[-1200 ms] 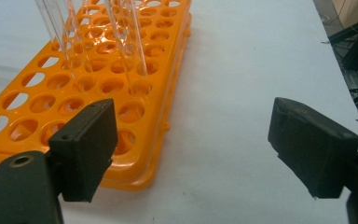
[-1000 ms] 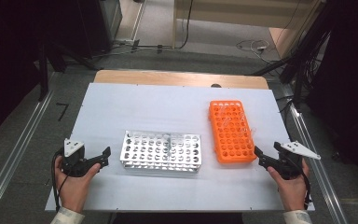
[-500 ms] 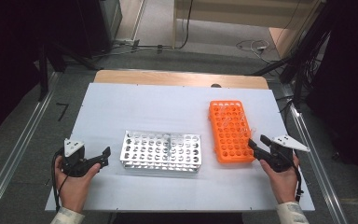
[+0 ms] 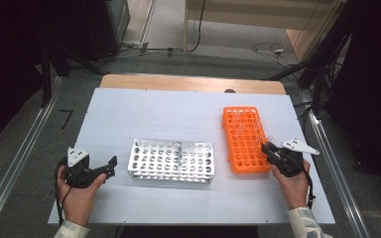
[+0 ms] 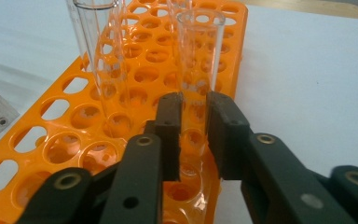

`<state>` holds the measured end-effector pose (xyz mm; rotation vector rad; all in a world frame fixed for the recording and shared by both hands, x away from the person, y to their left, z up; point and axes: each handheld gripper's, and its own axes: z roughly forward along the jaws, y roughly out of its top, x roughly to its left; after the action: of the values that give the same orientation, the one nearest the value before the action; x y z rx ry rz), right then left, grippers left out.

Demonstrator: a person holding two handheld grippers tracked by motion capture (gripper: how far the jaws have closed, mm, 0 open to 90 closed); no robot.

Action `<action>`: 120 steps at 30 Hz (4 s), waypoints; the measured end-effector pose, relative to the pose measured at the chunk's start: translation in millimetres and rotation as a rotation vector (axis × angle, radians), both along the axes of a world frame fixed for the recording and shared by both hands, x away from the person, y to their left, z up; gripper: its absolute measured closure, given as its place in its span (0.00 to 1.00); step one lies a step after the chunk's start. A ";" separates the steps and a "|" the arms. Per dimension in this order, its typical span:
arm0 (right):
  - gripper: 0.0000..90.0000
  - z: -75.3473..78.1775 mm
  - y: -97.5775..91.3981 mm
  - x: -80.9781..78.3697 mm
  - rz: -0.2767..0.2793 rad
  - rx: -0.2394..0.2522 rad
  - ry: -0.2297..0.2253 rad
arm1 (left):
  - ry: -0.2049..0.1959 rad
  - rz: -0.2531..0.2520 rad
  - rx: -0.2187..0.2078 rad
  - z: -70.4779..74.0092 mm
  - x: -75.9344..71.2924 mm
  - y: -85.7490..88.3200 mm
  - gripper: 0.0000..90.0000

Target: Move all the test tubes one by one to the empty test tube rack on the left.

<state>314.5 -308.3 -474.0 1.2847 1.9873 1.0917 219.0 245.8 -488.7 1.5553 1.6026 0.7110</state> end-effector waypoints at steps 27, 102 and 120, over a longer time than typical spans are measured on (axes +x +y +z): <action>0.82 38.1 -5.2 -50.0 0.055 0.071 -0.042 | -0.055 -0.122 -0.031 26.6 -11.2 -27.4 0.09; 0.38 47.0 134.0 -105.8 0.536 0.087 0.002 | -0.134 -0.735 -0.062 89.3 -15.2 -187.2 0.85; 0.31 47.7 92.1 -87.8 0.388 0.105 -0.020 | -0.130 -0.552 -0.049 92.3 -8.2 -111.9 0.85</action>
<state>226.8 -216.1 -426.4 0.9517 2.2478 1.3972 210.8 133.9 -396.4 1.7649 1.0143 0.4503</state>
